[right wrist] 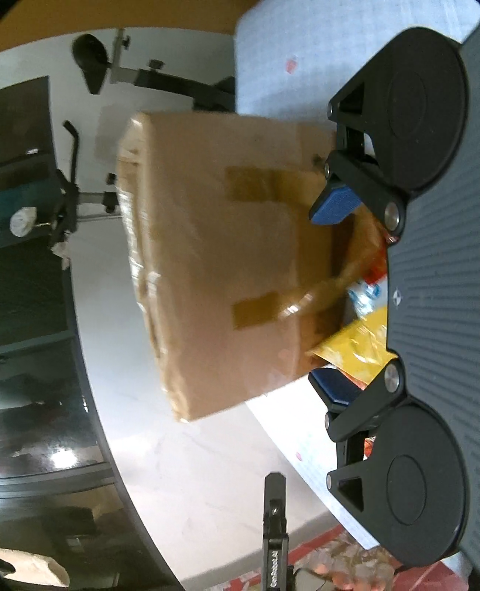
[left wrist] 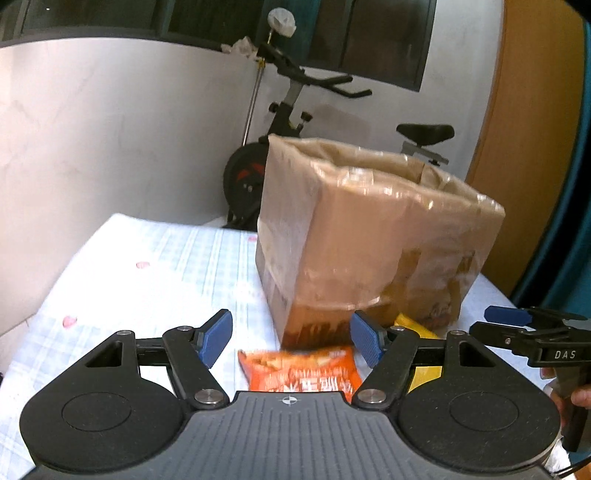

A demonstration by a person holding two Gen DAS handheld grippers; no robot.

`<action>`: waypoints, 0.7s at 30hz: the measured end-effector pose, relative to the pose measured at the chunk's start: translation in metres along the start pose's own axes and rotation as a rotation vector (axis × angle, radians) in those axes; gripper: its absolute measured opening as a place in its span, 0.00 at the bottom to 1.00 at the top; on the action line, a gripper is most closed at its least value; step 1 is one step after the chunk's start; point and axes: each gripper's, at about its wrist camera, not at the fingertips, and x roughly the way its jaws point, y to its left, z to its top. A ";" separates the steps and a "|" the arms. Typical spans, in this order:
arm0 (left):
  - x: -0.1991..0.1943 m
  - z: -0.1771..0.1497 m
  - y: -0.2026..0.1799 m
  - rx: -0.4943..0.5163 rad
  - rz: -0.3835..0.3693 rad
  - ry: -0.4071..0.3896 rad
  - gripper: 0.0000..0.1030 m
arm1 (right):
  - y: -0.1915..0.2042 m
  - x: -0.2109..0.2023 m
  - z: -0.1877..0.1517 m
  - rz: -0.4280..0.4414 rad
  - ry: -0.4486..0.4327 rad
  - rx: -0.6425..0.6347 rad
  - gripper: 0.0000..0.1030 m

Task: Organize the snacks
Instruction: 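Reach the left tool to the orange chip bag while the right tool reaches the yellow corn chip bag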

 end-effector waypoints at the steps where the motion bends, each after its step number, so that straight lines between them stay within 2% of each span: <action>1: 0.001 -0.003 0.001 0.002 -0.001 0.003 0.71 | 0.001 0.002 -0.004 0.004 0.007 0.007 0.85; 15: 0.017 -0.030 0.000 0.001 -0.040 0.057 0.71 | 0.003 0.037 -0.039 0.065 0.110 0.073 0.85; 18: 0.023 -0.035 -0.002 0.003 -0.045 0.073 0.72 | 0.002 0.042 -0.045 0.100 0.106 0.114 0.84; 21: 0.029 -0.038 -0.003 -0.005 -0.050 0.087 0.73 | 0.000 0.043 -0.048 0.132 0.092 0.140 0.75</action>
